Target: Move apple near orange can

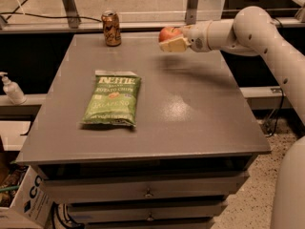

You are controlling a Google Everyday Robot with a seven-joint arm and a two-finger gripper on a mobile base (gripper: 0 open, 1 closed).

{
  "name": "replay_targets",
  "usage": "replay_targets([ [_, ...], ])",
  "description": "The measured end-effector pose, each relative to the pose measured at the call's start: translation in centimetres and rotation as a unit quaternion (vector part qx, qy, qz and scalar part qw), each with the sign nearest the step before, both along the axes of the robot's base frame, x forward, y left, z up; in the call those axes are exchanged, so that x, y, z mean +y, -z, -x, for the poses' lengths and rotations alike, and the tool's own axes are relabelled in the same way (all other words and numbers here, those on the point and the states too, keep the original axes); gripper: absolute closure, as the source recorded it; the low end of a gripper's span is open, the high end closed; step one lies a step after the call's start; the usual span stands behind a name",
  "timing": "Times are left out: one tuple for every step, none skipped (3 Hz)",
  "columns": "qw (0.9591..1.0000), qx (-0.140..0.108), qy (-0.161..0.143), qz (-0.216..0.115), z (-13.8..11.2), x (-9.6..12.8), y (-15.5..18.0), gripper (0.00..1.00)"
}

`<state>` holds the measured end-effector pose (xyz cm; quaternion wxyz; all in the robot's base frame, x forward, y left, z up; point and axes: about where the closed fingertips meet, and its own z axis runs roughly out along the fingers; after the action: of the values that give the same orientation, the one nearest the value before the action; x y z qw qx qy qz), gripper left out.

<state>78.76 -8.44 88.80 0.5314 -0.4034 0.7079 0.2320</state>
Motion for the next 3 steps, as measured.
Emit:
replay_targets([
  [0.9997,-0.021,-0.012,-0.004,-2.2,4.3,-0.1,1.00],
  [0.9988,-0.034,-0.036,-0.001,-4.3,9.0,0.1,1.00],
  [0.9973,-0.042,-0.055,0.022,-6.1,12.0,1.4,1.00],
])
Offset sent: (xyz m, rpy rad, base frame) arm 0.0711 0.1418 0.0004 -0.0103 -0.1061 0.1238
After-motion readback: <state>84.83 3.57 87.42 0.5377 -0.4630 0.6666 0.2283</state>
